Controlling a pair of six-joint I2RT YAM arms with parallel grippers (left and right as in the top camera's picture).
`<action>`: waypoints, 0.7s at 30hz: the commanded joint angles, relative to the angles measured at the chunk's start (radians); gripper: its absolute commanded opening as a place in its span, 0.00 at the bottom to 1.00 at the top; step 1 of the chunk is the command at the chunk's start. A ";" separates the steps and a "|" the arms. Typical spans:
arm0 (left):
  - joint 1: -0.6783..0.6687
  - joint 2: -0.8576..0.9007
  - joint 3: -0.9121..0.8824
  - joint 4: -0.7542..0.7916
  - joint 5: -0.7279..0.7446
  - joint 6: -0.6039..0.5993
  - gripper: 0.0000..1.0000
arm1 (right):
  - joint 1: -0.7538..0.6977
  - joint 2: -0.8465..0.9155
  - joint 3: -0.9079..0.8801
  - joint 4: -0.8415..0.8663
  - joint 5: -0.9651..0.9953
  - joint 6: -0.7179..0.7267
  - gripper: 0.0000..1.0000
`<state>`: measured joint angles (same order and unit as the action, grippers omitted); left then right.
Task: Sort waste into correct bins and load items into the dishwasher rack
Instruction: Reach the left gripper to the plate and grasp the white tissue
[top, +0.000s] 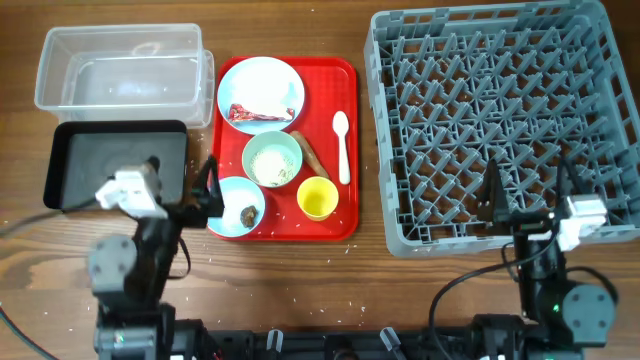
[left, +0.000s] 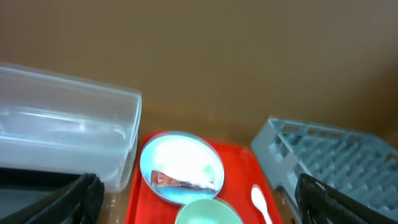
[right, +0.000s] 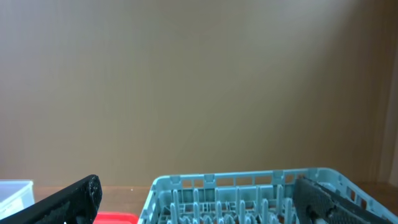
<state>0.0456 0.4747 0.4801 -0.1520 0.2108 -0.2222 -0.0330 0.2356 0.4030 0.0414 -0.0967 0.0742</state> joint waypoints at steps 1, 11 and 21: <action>-0.005 0.188 0.203 -0.097 0.017 0.010 1.00 | 0.002 0.127 0.124 -0.048 -0.080 -0.031 1.00; -0.090 0.929 1.001 -0.637 -0.034 0.063 1.00 | 0.002 0.724 0.767 -0.697 -0.175 -0.053 1.00; -0.175 1.357 1.226 -0.682 -0.040 0.059 1.00 | 0.002 0.998 0.819 -0.816 -0.163 -0.045 1.00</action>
<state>-0.1226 1.8019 1.6829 -0.8833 0.1097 -0.1764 -0.0330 1.1954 1.2034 -0.7666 -0.2359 0.0280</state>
